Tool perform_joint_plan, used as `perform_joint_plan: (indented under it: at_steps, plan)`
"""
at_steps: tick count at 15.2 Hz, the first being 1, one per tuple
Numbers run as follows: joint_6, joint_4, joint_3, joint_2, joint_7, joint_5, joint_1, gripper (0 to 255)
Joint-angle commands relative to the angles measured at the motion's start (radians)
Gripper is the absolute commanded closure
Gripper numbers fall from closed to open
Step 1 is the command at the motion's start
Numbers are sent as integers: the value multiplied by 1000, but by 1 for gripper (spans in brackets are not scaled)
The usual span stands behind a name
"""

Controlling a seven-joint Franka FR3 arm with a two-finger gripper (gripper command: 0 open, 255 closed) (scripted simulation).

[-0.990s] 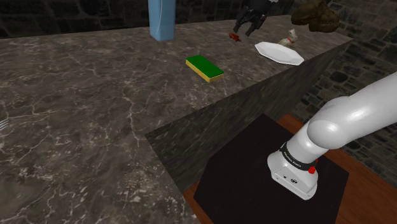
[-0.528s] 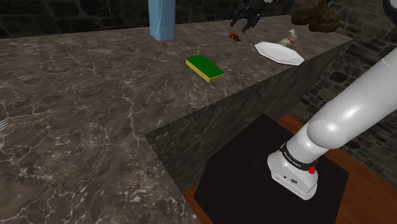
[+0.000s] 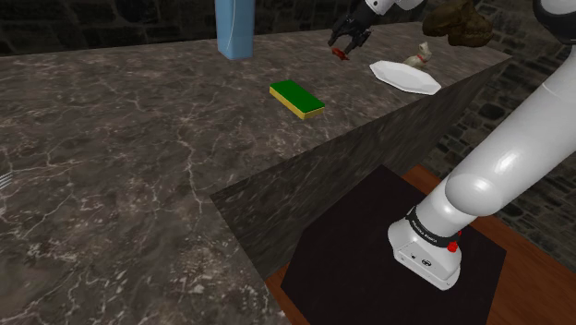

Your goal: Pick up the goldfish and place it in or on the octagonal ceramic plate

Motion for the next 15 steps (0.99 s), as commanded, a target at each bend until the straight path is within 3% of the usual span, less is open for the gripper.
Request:
perform_joint_plan:
  at_steps: [1,8,9,15]
  plan:
    - [13,-3,2,10,-3,7,2,0]
    - [13,-3,2,10,-3,7,2,0]
    - [13,-3,2,10,-3,7,2,255]
    - [11,2,2,14,-3,8,2,255]
